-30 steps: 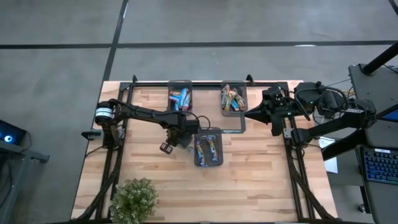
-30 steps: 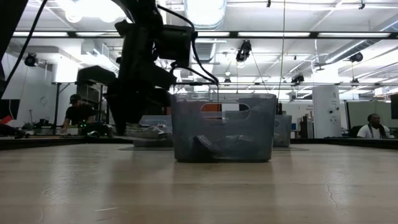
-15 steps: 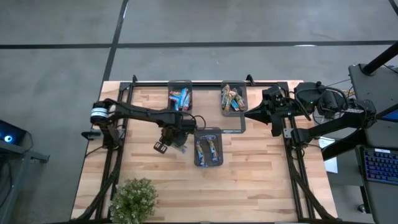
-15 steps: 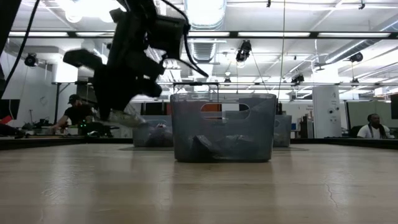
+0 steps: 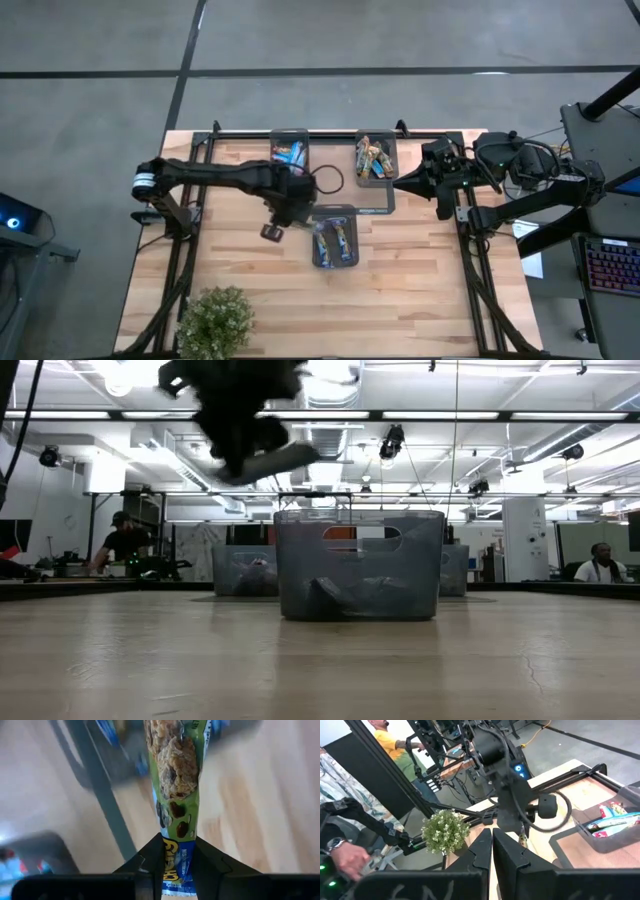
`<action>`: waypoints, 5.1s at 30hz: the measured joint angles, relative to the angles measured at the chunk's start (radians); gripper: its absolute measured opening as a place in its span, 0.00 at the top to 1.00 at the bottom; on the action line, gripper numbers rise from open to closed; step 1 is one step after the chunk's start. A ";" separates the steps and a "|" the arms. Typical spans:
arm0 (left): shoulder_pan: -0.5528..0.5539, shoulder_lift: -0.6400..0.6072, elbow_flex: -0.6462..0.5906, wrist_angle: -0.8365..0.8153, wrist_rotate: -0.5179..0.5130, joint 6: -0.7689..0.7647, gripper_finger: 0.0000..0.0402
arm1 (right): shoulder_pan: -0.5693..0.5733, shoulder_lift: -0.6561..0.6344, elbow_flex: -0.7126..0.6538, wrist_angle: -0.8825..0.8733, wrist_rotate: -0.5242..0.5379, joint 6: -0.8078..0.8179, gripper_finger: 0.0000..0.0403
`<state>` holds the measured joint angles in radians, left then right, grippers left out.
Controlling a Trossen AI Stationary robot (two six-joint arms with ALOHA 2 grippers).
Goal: Pick and place Granola Bars by type
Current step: Put the blue granola bar into the bottom black bin, then return to Home Position
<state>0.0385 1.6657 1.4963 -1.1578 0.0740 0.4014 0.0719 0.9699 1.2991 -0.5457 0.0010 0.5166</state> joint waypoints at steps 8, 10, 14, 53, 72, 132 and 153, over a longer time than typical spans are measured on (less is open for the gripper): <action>-0.014 0.011 0.091 0.211 0.055 -0.333 0.85 | 0.000 -0.002 0.000 0.001 0.000 -0.024 0.98; -0.013 0.012 0.094 0.257 0.091 -0.450 0.85 | 0.000 -0.002 0.000 0.001 0.000 -0.032 0.98; -0.017 0.012 0.092 0.351 0.172 -0.690 0.85 | 0.000 -0.002 0.000 0.001 0.000 -0.049 0.98; -0.116 0.014 -0.188 0.744 -0.042 -1.896 0.85 | 0.000 -0.002 0.000 0.001 0.001 -0.170 0.98; -0.133 0.014 -0.254 0.878 -0.036 -1.917 0.84 | 0.000 -0.002 0.000 0.001 0.001 -0.177 0.98; -0.127 0.003 -0.324 1.369 0.124 -1.695 1.00 | 0.000 0.009 0.000 0.003 0.000 -0.018 0.98; -0.124 -0.328 -0.325 1.170 0.061 -1.079 1.00 | 0.011 -0.034 -0.001 0.079 0.045 -0.196 0.98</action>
<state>-0.0856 1.3380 1.1714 0.0126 0.1348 -0.6774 0.0830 0.9363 1.2980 -0.4667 0.0458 0.3208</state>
